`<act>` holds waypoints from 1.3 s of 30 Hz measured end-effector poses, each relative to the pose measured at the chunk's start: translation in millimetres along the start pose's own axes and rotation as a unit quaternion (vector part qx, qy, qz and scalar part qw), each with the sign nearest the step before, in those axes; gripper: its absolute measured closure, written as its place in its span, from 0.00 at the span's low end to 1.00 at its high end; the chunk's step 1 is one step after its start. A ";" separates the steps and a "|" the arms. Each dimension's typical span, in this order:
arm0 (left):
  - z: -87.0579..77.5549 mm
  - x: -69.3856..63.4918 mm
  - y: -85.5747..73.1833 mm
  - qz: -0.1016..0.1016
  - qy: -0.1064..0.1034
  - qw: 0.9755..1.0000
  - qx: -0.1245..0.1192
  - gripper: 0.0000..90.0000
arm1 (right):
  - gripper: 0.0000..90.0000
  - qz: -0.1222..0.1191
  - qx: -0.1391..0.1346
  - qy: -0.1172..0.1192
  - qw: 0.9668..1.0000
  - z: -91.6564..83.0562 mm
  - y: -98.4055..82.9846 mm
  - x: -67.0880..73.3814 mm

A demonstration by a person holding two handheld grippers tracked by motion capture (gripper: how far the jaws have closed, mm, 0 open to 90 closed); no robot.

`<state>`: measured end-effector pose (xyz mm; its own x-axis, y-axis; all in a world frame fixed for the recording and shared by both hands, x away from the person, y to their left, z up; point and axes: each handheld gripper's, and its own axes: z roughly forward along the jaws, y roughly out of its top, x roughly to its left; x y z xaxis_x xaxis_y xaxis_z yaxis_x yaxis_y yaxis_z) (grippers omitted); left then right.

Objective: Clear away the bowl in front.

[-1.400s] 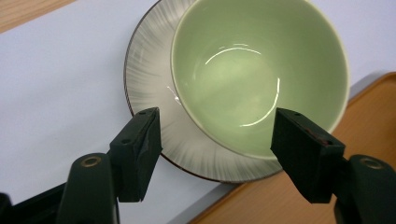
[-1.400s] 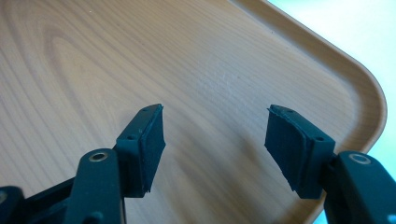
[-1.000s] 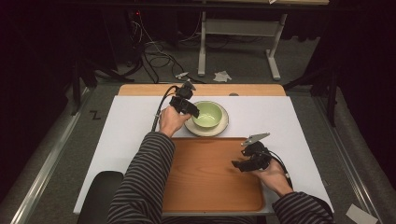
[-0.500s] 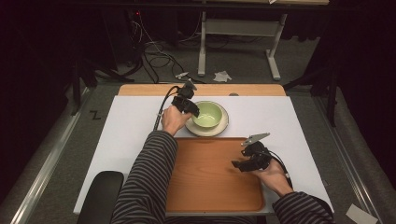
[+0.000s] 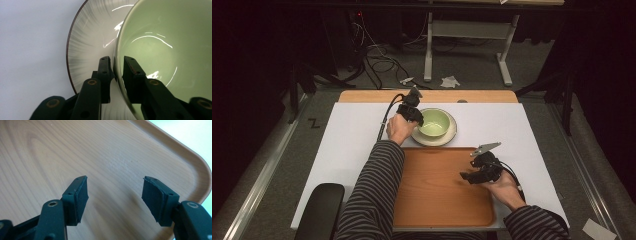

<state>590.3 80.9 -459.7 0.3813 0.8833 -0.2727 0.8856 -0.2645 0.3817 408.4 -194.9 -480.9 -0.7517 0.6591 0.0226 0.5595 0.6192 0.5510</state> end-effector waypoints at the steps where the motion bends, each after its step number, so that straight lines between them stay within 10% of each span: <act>1: 0.7 0.0 0.2 -0.001 -0.001 1.000 0.000 0.88 | 0.43 0.000 0.000 -0.001 1.000 -0.2 0.0 0.1; 18: 3.1 0.8 1.5 -0.027 -0.009 0.999 -0.018 0.94 | 0.43 -0.005 -0.001 -0.002 1.000 0.2 0.0 0.1; 39: -17.0 0.8 0.7 -0.013 -0.017 0.999 -0.039 0.94 | 0.43 -0.006 0.002 -0.005 1.000 0.1 0.0 0.1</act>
<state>586.7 88.1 -444.7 0.3674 0.8760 -0.3123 0.8729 -0.2090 0.4409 408.4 -194.8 -481.0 -0.7547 0.6560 0.0076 0.5517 0.6284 0.5483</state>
